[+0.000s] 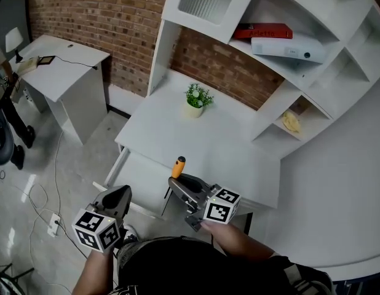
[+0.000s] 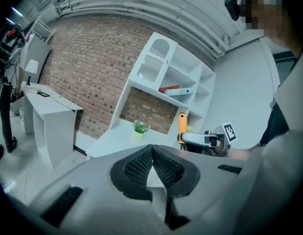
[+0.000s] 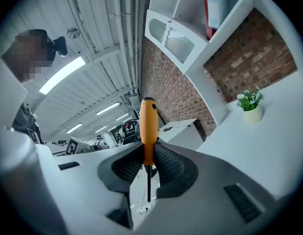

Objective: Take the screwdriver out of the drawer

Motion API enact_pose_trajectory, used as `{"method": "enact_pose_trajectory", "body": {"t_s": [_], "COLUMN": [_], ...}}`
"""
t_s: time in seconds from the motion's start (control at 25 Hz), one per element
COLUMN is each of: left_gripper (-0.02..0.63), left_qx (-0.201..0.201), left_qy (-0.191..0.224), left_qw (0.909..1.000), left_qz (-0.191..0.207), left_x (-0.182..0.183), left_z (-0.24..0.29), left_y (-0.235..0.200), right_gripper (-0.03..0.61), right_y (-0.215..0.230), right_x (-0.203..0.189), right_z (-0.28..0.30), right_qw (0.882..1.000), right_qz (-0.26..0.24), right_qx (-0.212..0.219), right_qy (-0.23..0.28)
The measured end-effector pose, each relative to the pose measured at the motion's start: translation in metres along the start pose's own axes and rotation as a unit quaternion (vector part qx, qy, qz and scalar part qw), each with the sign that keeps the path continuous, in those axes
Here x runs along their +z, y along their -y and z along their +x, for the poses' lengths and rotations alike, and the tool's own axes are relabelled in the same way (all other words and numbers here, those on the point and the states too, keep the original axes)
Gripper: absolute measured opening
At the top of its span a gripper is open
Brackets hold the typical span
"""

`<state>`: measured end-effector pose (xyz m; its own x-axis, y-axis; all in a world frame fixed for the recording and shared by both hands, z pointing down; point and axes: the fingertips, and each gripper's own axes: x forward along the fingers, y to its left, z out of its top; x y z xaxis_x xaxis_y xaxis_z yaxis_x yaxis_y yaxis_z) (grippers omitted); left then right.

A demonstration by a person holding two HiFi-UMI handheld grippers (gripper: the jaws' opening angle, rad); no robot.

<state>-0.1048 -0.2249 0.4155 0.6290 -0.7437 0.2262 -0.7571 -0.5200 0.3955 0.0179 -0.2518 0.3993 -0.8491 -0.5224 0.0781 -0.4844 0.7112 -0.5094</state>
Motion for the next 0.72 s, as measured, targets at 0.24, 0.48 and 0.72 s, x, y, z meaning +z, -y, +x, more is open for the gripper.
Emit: {"method": "enact_pose_trajectory", "body": {"t_s": [0.24, 0.48, 0.72], "left_gripper": [0.017, 0.017, 0.017], "left_qx": [0.011, 0.027, 0.045], "left_qy": [0.022, 0.027, 0.024], "left_qw": [0.9997, 0.9993, 0.9987], "left_qz": [-0.009, -0.003, -0.003], "left_x": [-0.014, -0.036, -0.065], "left_z": [0.010, 0.017, 0.016], "left_y": [0.058, 0.110, 0.152], "right_gripper": [0.072, 0.072, 0.072], "right_y": [0.002, -0.002, -0.006], "right_x": [0.004, 0.004, -0.002], "right_z": [-0.051, -0.097, -0.136], "right_qw": [0.999, 0.998, 0.997], "right_qz": [-0.004, -0.010, -0.009], "right_qx": [0.033, 0.061, 0.080], "right_qy": [0.004, -0.001, -0.007]}}
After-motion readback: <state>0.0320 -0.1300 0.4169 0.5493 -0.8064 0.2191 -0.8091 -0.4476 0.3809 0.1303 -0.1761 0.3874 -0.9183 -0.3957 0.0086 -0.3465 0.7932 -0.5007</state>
